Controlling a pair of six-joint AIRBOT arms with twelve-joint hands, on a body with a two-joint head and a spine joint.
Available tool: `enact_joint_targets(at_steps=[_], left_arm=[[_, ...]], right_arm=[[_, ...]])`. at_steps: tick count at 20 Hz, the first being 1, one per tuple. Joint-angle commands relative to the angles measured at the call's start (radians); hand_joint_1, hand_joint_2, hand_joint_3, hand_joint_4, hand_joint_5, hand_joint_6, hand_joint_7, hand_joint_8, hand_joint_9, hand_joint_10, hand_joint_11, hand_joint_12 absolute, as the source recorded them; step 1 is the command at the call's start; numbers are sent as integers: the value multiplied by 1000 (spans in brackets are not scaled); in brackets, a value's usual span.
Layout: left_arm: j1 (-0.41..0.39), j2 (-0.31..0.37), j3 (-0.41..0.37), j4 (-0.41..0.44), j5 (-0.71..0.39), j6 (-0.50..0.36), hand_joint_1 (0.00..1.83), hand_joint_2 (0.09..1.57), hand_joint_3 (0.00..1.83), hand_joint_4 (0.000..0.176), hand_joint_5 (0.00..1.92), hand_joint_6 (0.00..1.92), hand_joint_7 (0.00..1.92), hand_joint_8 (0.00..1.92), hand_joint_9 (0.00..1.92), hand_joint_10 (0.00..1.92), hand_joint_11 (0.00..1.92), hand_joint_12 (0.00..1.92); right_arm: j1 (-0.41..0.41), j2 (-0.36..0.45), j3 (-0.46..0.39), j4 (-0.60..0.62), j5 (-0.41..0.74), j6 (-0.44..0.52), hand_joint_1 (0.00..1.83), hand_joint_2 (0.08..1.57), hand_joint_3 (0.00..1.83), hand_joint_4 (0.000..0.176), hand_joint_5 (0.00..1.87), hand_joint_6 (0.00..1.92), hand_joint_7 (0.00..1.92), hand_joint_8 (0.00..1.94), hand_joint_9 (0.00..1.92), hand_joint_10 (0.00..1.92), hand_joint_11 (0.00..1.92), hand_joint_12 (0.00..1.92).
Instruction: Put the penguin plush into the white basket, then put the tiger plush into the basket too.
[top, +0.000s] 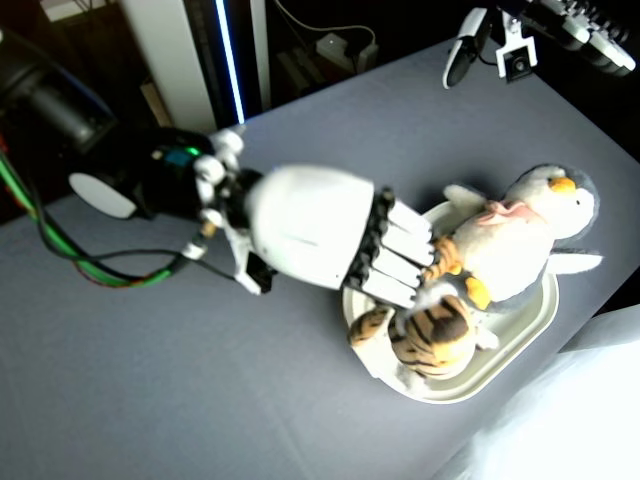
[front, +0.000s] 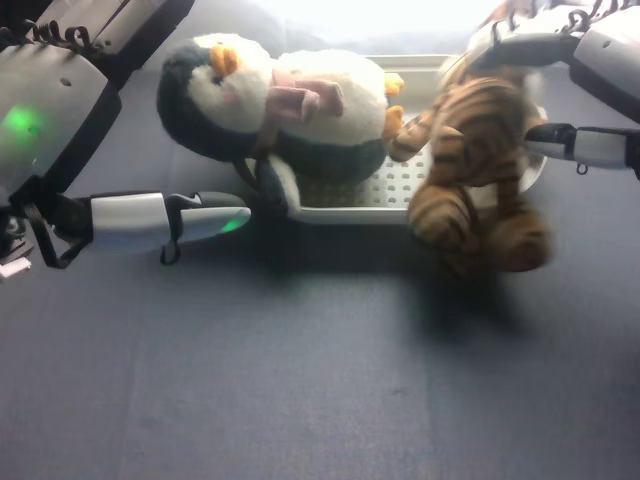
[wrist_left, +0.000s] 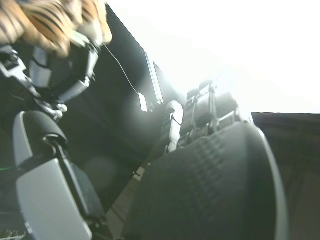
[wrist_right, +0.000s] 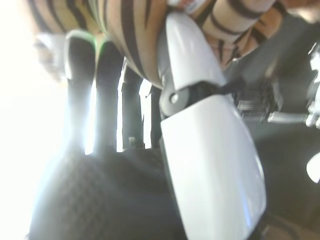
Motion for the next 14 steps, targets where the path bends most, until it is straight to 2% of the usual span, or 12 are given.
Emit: enact_joint_targets(at_steps=[1,2,3,4,6,7,9,10,11,12,13,14], left_arm=[[-5,0,-9,22,-134,-7,857,772,0,176,0,0,0,0,0,0,0,0],[1,2,-12,19,-146,-10,852,777,0,176,0,0,0,0,0,0,0,0],[10,5,-17,16,-163,-12,857,784,0,176,0,0,0,0,0,0,0,0],[22,9,-23,10,-186,-12,861,791,0,176,0,0,0,0,0,0,0,0],[50,16,-37,1,-239,-13,852,769,0,161,0,0,0,0,0,0,0,0],[69,18,-44,-5,-270,-17,871,757,0,164,0,0,0,0,0,0,0,0],[94,17,-52,-15,-311,-34,907,762,0,121,0,0,0,0,0,0,0,0],[102,17,-57,-15,-329,-38,953,759,0,124,0,0,0,0,0,0,0,0],[106,17,-61,-13,-338,-40,926,763,0,163,0,0,0,0,0,0,0,0],[111,17,-64,-7,-357,-46,903,767,0,173,0,0,0,0,0,0,0,0],[116,16,-65,-5,-378,-62,825,776,0,175,0,0,0,0,0,0,19,8],[131,15,-64,-6,-410,-88,745,823,0,143,0,0,0,0,0,0,3,320]], right_arm=[[15,16,-12,30,168,4,886,1122,11,87,94,1,107,2,47,8,0,160],[7,35,-31,35,202,4,792,1128,9,117,46,0,65,0,11,1,0,31],[0,36,-56,42,252,5,775,1137,11,119,17,0,29,0,1,0,0,5],[-25,73,-86,53,320,9,819,1175,22,154,3,0,5,0,0,0,0,0],[-91,130,-150,78,476,26,829,1179,13,175,0,0,0,0,0,0,0,0],[-147,153,-181,107,588,44,728,1163,5,136,0,0,0,0,0,0,0,0],[-238,182,-223,155,748,62,734,1085,0,127,57,5,100,8,125,16,114,57],[-281,196,-247,173,831,64,767,1072,0,110,81,1,156,2,196,11,166,105],[-304,202,-258,182,876,64,802,1079,2,119,84,0,172,3,190,2,152,107],[-322,211,-276,193,900,64,790,1062,0,117,112,4,220,7,234,2,180,211],[-322,213,-282,181,900,64,706,1091,1,86,141,2,286,12,318,2,222,366],[-320,213,-282,166,900,64,679,1138,5,70,112,0,304,7,354,4,183,526]])
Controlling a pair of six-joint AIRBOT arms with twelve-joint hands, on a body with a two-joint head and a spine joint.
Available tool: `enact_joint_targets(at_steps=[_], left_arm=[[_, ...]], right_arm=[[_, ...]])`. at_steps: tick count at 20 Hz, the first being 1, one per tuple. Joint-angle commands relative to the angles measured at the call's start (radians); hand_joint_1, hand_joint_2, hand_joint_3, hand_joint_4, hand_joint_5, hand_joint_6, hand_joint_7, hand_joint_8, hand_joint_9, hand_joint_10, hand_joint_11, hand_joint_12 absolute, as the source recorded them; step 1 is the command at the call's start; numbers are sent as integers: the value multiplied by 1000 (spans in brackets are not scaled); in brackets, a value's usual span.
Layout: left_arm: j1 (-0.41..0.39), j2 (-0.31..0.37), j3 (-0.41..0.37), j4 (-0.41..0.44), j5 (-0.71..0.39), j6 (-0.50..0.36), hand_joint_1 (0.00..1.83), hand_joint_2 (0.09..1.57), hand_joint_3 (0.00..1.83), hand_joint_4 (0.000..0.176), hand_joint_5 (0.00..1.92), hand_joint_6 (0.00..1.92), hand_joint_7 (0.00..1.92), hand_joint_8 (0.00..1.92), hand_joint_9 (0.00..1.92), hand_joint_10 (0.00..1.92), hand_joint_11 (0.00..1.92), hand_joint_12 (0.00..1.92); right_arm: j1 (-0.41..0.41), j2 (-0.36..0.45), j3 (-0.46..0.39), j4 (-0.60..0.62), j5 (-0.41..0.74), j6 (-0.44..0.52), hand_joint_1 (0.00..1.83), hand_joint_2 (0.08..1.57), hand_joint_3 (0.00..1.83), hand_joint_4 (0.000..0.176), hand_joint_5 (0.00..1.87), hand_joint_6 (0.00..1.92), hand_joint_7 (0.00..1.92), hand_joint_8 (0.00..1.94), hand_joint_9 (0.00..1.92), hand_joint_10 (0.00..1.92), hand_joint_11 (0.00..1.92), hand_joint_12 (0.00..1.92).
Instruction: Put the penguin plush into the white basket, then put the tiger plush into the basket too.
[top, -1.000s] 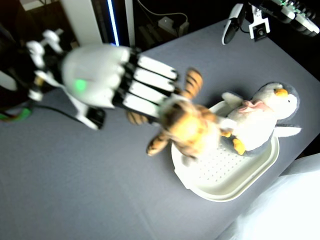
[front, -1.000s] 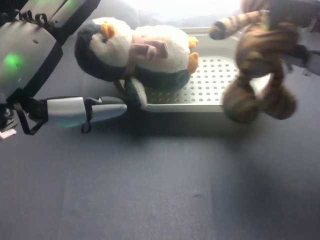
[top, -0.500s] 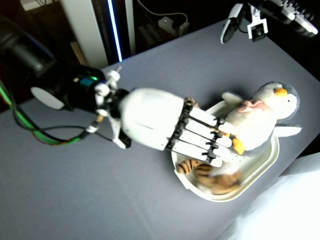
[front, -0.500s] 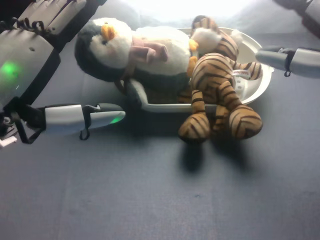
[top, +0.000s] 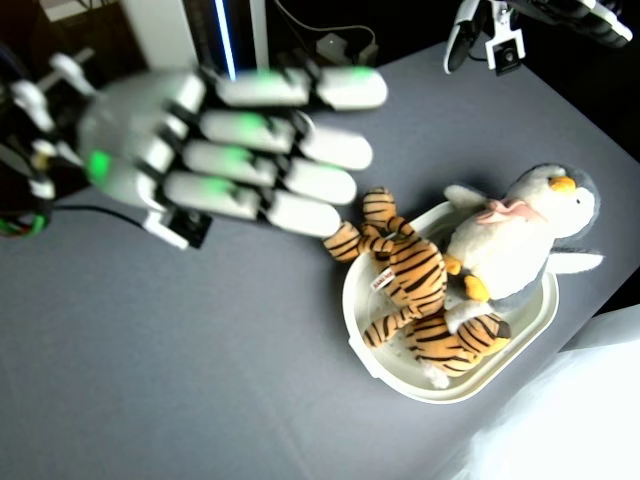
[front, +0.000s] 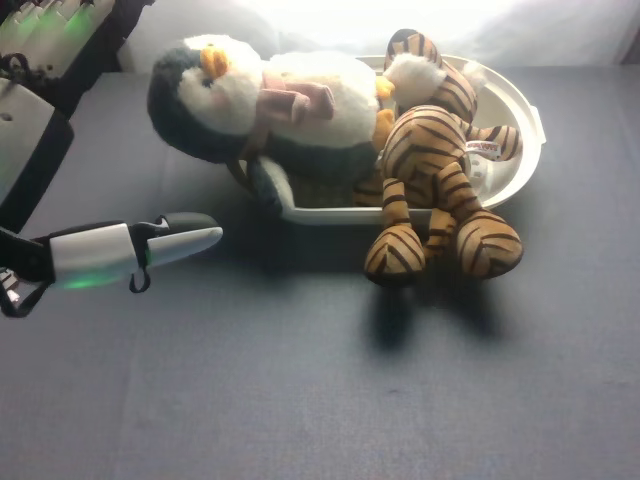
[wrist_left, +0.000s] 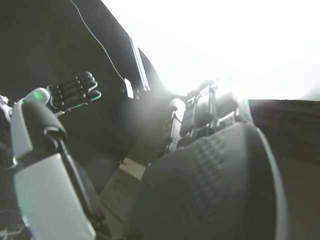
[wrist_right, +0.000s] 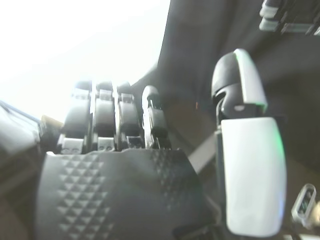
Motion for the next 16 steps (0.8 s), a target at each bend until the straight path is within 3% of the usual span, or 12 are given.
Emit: enact_joint_targets(at_steps=[1,4,5,6,7,8,9,11,12,14,15,16], left_arm=[[-7,0,-1,9,-143,-24,713,871,0,123,0,0,0,0,0,0,0,380],[-6,-23,39,-1,-143,-114,664,1025,7,28,0,0,78,0,36,7,0,1661],[-6,-28,49,-1,-143,-142,479,1129,48,63,25,9,36,2,6,1,0,1724],[-11,-27,50,5,-143,-147,285,1262,0,129,42,66,6,0,0,0,0,444],[-16,-25,47,16,-144,-145,129,1315,0,167,8,12,0,0,0,0,0,88],[-34,-17,41,35,-144,-136,301,1271,0,166,1,2,0,0,30,12,0,17],[-59,-10,36,59,-144,-118,351,1230,0,93,161,28,164,11,128,46,0,3],[-114,-2,33,91,-144,-101,640,1281,8,0,652,106,491,23,415,74,0,1440],[-148,-2,33,93,-144,-101,617,1404,25,122,469,1447,405,40,368,43,0,1644],[-164,-15,30,91,-144,-102,359,1554,48,32,87,1385,222,3,224,6,0,1835],[-163,-20,22,89,-144,-109,444,1532,13,147,260,1814,343,17,311,78,0,1904],[-156,-28,17,89,-144,-133,514,1544,0,104,302,1900,528,211,357,797,16,1918]], right_arm=[[13,-1,-1,-7,107,9,671,1131,2,64,105,0,317,1,374,0,154,625],[37,-5,-9,-63,108,7,562,1160,7,90,240,5,410,5,522,18,227,836],[59,-7,-15,-93,108,4,519,1209,3,10,358,5,390,2,444,3,45,845],[82,-3,-18,-129,108,3,788,1157,0,0,471,11,420,4,435,2,42,868],[99,-1,-21,-139,108,0,739,1085,0,111,306,1,444,2,456,2,129,791],[111,2,-26,-139,108,-10,747,905,0,94,370,2,489,1,461,1,144,655],[119,1,-29,-139,109,-24,614,916,0,14,451,6,524,2,478,1,74,772],[131,6,-40,-137,109,-27,870,1059,3,0,677,21,634,11,519,10,2,1126],[150,26,-57,-138,109,-26,868,1047,0,0,694,9,588,1,493,2,0,1073],[169,58,-79,-129,110,-20,774,1228,12,0,585,12,520,7,452,3,0,1204],[186,61,-86,-128,110,-12,796,1267,12,0,699,42,781,55,758,93,366,1220],[203,55,-88,-127,110,7,924,1313,9,0,627,1225,928,39,923,95,504,1239]])
